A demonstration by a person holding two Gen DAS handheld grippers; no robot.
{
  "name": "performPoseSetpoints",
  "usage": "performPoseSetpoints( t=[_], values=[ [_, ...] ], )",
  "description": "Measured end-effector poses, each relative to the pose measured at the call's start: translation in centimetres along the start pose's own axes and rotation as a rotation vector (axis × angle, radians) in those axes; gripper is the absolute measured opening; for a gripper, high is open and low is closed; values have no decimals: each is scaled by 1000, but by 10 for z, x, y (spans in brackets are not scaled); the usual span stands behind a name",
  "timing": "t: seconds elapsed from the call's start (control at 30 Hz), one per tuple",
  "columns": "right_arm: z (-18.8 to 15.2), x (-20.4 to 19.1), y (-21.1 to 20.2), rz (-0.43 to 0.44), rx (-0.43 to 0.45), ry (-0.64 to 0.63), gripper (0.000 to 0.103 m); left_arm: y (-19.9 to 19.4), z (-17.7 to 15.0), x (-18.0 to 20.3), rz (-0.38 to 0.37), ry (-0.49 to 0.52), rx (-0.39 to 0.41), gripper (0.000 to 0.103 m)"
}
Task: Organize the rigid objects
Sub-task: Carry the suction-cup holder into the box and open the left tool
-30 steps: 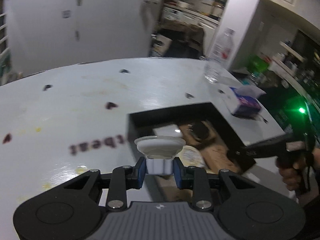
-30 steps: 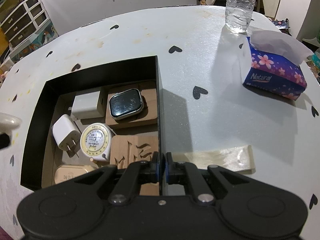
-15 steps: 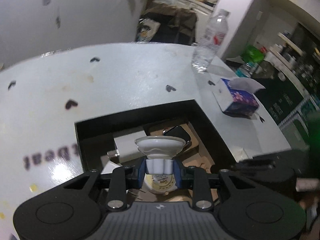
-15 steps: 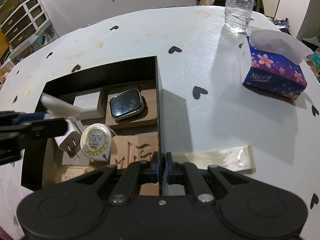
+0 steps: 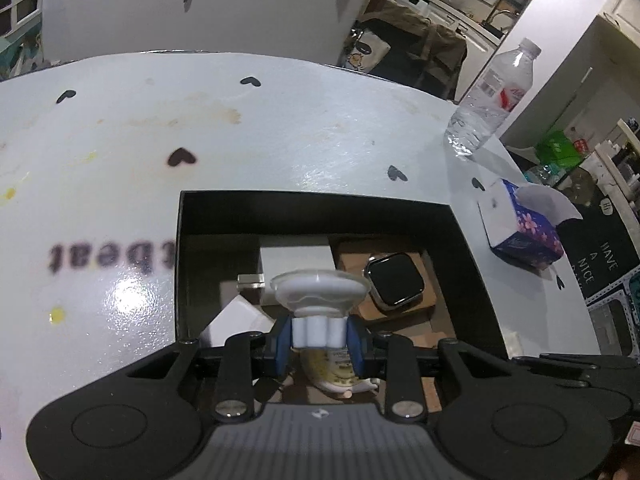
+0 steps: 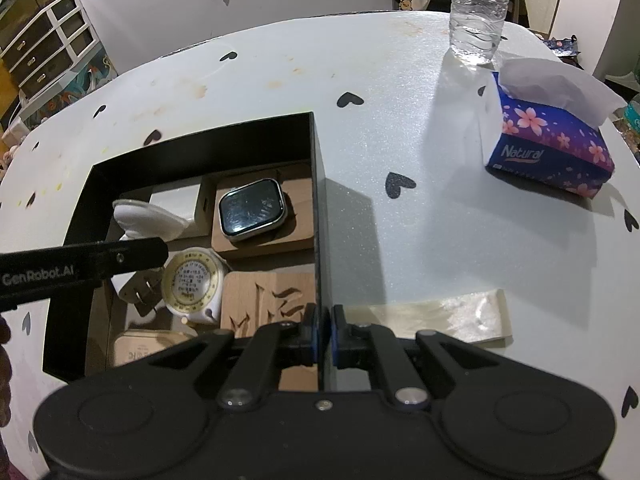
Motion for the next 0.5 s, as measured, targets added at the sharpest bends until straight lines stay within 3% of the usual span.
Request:
performPoseSetpoints(
  t=[0.13, 0.5],
  values=[
    [0, 0, 0, 0, 0, 0, 7, -2, -1, 8, -24, 28, 1, 48],
    [0, 0, 0, 1, 1, 2, 7, -7, -7, 6, -20, 26, -9, 51]
  ],
)
Point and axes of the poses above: each gripper's, at about its wrist camera, not at the fingertips, and y roughly the way its jaws point, x to its right, z to its top, the point moved 10 cm from there along y, roughly the way its jaws point, and after that the axes turned 7 degrees about z, right-handed, at the moved point
